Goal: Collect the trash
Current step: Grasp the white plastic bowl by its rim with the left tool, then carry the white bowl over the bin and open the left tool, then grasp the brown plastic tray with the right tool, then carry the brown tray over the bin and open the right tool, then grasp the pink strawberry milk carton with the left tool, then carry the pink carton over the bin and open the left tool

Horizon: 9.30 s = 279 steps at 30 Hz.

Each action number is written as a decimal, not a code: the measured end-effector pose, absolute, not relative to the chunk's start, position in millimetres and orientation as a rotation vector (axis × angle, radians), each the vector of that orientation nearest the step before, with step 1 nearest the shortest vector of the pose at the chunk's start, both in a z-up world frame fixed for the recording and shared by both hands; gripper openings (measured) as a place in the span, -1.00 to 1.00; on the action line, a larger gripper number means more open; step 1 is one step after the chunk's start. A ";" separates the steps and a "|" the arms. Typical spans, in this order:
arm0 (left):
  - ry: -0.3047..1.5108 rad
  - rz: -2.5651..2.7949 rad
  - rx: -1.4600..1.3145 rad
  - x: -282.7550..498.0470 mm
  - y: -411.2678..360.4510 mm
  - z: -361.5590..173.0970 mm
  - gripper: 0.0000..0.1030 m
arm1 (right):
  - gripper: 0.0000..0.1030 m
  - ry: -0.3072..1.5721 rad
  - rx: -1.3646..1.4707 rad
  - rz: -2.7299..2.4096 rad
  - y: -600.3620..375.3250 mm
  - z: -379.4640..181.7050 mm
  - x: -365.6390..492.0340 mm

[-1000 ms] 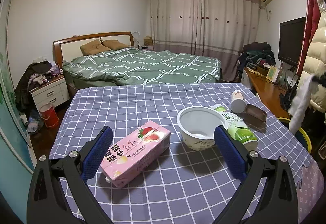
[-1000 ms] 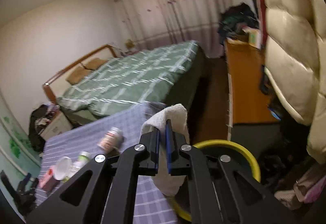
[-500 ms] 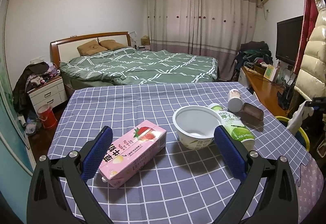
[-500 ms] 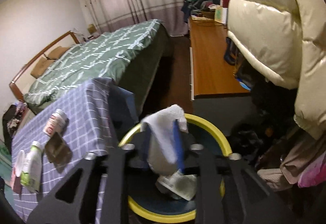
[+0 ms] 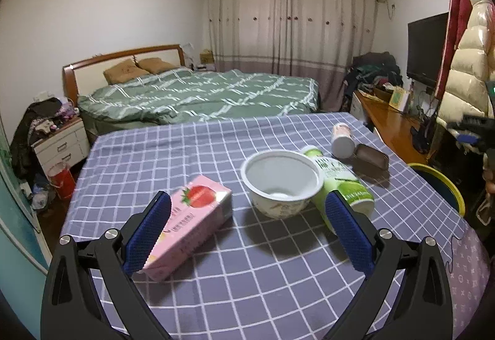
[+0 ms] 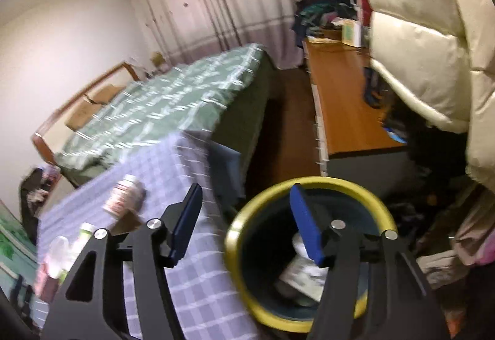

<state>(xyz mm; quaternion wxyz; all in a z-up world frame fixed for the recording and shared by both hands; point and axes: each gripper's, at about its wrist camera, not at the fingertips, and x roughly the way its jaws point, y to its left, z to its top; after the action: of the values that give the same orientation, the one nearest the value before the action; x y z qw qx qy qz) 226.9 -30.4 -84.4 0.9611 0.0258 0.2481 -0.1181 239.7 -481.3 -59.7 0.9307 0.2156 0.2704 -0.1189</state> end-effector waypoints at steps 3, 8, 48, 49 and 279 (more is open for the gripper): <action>0.519 -0.257 0.068 230.7 -37.5 -88.1 0.82 | 0.12 0.521 0.480 -0.172 -462.3 -57.3 252.2; 0.596 -0.284 0.112 245.5 -54.7 -99.0 0.57 | 0.15 0.554 0.478 -0.094 -442.4 -67.1 267.2; 0.818 -0.275 0.019 378.7 -106.8 -136.1 0.56 | 0.32 0.582 0.503 -0.035 -451.8 -77.6 266.9; 0.813 -0.275 0.014 379.4 -106.5 -135.5 0.55 | 0.32 0.583 0.503 -0.034 -451.7 -77.8 267.0; 0.883 -0.374 0.137 319.8 -22.0 -109.3 0.04 | 0.78 0.629 0.261 -0.012 -380.3 -69.2 289.8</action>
<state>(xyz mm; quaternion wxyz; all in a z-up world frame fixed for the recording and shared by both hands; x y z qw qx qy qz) 319.8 -22.0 -109.3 0.8849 0.0661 0.4245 -0.1798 289.8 -380.3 -69.2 0.9425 0.1280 0.3086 -0.0058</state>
